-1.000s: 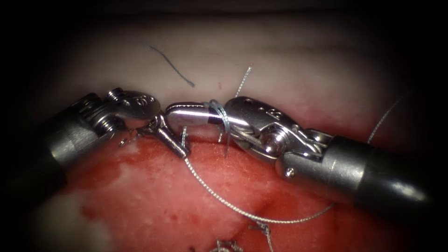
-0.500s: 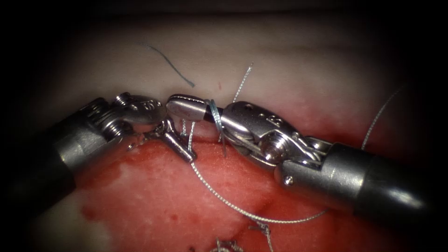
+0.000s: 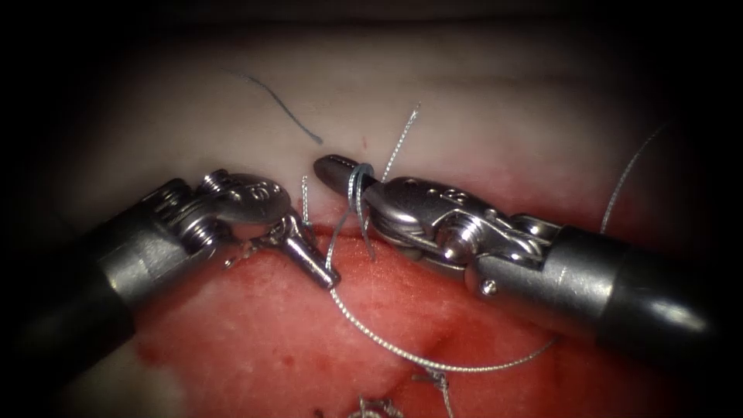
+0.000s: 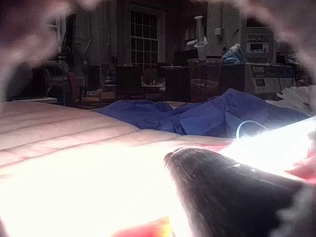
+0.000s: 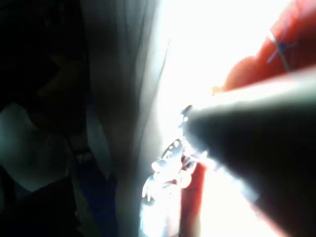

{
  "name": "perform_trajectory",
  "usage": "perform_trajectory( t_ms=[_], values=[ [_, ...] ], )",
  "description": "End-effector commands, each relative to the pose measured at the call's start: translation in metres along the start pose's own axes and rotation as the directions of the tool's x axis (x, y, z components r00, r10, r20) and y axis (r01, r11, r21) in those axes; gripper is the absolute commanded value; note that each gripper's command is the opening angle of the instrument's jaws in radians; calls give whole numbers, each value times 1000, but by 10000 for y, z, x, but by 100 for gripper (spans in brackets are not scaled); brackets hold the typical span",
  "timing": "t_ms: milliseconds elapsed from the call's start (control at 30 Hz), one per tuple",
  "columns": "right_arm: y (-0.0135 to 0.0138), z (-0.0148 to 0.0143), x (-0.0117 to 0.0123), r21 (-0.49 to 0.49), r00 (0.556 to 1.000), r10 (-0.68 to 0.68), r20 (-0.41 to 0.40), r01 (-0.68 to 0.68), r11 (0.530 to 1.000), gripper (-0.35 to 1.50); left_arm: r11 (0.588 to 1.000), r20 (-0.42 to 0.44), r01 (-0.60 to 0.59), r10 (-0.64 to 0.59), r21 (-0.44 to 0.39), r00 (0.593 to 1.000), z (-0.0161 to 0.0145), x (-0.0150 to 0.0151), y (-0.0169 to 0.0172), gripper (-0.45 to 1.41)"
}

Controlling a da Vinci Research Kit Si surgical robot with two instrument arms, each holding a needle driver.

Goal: Wound Closure

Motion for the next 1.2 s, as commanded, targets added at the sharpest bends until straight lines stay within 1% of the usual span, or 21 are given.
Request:
perform_trajectory(
  t_ms=[33,100,200,233,333,367,400,467,700,767,867,900,933,1133,1200],
  values=[
    [4,2,-16,24,1000,0,-16,0,1000,-35,1000,-3,-9,9,0,1000,-4,15,5,-45],
    [3,3,-15,56,999,21,-35,-19,998,-35,1000,0,-11,11,0,1000,-2,15,6,-45],
    [0,3,-16,83,998,57,-30,-54,995,-35,1000,1,-7,7,-2,1000,3,15,4,-45],
    [-4,1,-18,103,994,104,-20,-101,990,-35,1000,4,-10,10,-2,1000,5,15,1,-45],
    [-10,1,-17,148,987,161,-16,-157,976,-35,1000,8,-13,13,0,1000,7,15,-2,-45],
    [-12,3,-16,183,984,174,-27,-166,969,-32,1000,8,-13,13,0,1000,7,15,-4,-45],
    [-14,3,-15,197,984,173,-35,-163,967,-35,1000,10,-7,7,1,1000,7,16,-5,-45],
    [-17,3,-13,229,979,204,-30,-192,954,-35,1000,12,-2,2,1,1000,7,18,-7,-45],
    [-17,-1,-18,275,971,237,-6,-227,935,-35,1000,7,0,0,-1,1000,8,22,-13,-45],
    [-17,-1,-18,286,968,250,1,-239,928,-23,1000,6,0,0,-2,1000,9,23,-14,-45],
    [-18,-1,-18,288,964,267,0,-255,923,0,1000,5,0,0,-3,1000,9,24,-15,-45],
    [-18,-1,-18,289,962,272,-4,-259,922,4,1000,5,0,0,-4,1000,10,24,-15,-45],
    [-18,-1,-18,293,961,278,-1,-265,919,14,1000,4,1,0,-4,1000,10,25,-15,-45],
    [-17,-2,-17,302,954,300,2,-287,909,14,1000,3,1,-1,-5,1000,10,26,-16,-45],
    [-16,-2,-17,306,954,300,2,-286,908,19,1000,3,1,-1,-5,1000,10,26,-16,-45]
  ],
)
